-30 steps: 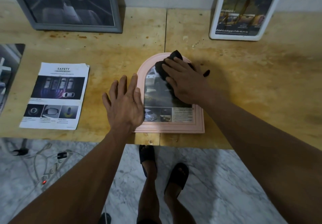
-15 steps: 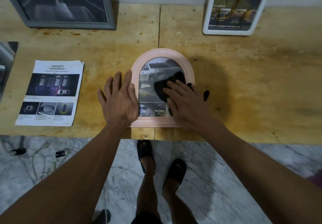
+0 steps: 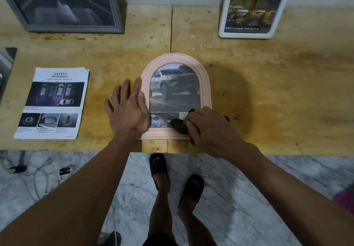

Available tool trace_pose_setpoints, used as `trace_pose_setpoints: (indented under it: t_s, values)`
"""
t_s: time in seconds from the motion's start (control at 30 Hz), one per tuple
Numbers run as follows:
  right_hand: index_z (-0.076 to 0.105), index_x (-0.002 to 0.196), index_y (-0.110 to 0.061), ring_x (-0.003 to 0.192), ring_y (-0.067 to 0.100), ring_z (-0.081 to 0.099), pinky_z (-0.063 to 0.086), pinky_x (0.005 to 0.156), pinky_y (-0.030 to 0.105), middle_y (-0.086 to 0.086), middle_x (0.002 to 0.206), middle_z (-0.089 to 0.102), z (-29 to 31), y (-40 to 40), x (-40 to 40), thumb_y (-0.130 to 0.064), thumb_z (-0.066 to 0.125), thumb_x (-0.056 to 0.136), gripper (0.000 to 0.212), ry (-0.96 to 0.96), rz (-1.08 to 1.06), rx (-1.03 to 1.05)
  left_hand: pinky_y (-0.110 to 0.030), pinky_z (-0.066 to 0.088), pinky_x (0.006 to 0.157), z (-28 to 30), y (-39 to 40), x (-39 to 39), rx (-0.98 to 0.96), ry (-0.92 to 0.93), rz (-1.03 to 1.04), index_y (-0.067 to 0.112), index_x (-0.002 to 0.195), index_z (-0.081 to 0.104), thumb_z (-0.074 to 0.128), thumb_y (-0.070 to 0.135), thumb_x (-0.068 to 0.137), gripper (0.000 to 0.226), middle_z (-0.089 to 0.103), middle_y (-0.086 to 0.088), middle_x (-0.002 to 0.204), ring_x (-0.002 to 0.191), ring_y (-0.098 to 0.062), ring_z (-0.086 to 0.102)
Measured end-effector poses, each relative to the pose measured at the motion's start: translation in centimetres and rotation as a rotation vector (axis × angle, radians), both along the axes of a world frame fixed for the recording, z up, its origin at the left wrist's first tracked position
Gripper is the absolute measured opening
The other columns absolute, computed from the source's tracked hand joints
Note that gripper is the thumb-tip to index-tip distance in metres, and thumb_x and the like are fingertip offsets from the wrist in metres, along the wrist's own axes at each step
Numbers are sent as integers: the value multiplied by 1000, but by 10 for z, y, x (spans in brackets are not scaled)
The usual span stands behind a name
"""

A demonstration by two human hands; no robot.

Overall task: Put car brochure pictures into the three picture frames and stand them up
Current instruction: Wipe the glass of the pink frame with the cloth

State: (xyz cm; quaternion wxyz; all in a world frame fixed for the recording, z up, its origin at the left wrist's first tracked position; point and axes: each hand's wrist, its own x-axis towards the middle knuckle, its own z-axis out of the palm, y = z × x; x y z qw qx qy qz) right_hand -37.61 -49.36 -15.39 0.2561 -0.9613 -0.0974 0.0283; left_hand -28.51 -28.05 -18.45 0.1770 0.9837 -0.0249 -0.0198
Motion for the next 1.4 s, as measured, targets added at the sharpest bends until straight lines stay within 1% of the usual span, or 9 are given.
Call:
trace_pose_setpoints:
  t_s: [0.2, 0.37, 0.47, 0.57, 0.7, 0.83, 0.9, 1.13, 1.4]
  values:
    - [62, 73, -15, 73, 22, 55, 41, 67, 36, 0, 71, 61, 9, 8, 0, -28, 41, 89, 29, -125, -63, -292, -62, 11, 118, 0, 1, 2, 8, 21, -10, 38, 156, 21, 17, 44, 107, 50, 24, 1, 163, 152, -27, 13]
    - [60, 71, -13, 74, 28, 55, 41, 67, 39, 6, 71, 61, 8, 16, -3, -16, 50, 88, 20, -173, -183, -410, -62, 12, 118, -2, 3, 1, 18, 15, -18, 38, 156, 21, 17, 44, 107, 50, 24, 1, 164, 152, -27, 13]
    - [68, 93, -10, 96, 32, 58, 44, 80, 44, 10, 98, 69, 0, 26, -23, -13, 55, 88, 14, -167, -202, -342, -62, 14, 117, -2, 3, 2, 26, 7, -23, 37, 156, 23, 19, 43, 107, 49, 25, 0, 163, 151, -28, 15]
    - [62, 128, -8, 121, 32, 54, 42, 89, 46, 10, 134, 61, -6, 24, -31, -17, 58, 89, 40, -97, -198, -417, -62, 15, 116, -3, 4, 2, 36, 16, -21, 37, 156, 23, 19, 43, 108, 49, 26, 0, 163, 150, -28, 16]
    - [51, 139, -8, 129, 31, 42, 30, 89, 45, 7, 145, 51, -2, 27, 11, -19, 52, 89, 51, 54, -283, -457, -62, 15, 116, -1, 4, 2, 40, 28, -32, 38, 156, 23, 18, 44, 107, 50, 24, 0, 163, 150, -28, 16]
    - [26, 151, -11, 138, 30, 21, 27, 98, 49, 4, 158, 28, 4, 24, 68, -26, 41, 96, 59, 158, -289, -405, -62, 14, 116, -1, 5, 3, 30, 32, -33, 39, 156, 22, 19, 45, 108, 49, 23, 0, 164, 151, -27, 14]
    - [23, 152, -14, 139, 29, 18, 25, 100, 50, 1, 159, 25, 3, 25, 87, -27, 39, 96, 60, 148, -266, -373, -62, 14, 116, -1, 5, 3, 29, 31, -33, 39, 156, 22, 20, 45, 108, 49, 24, 0, 164, 151, -27, 14]
    - [26, 153, -20, 146, 24, 15, 17, 113, 49, -4, 161, 23, -8, 52, 111, -31, 31, 102, 53, 151, -300, -167, -62, 13, 116, -1, 4, 3, 26, 31, -23, 40, 157, 21, 19, 44, 108, 49, 23, 0, 164, 151, -27, 13]
    - [39, 148, -23, 139, 19, 24, 23, 108, 46, -8, 155, 35, -3, 81, 82, -28, 37, 102, 47, 150, -121, -33, -60, 11, 117, -1, 3, 2, 27, 27, -9, 41, 156, 21, 15, 45, 108, 49, 22, 2, 164, 152, -26, 12]
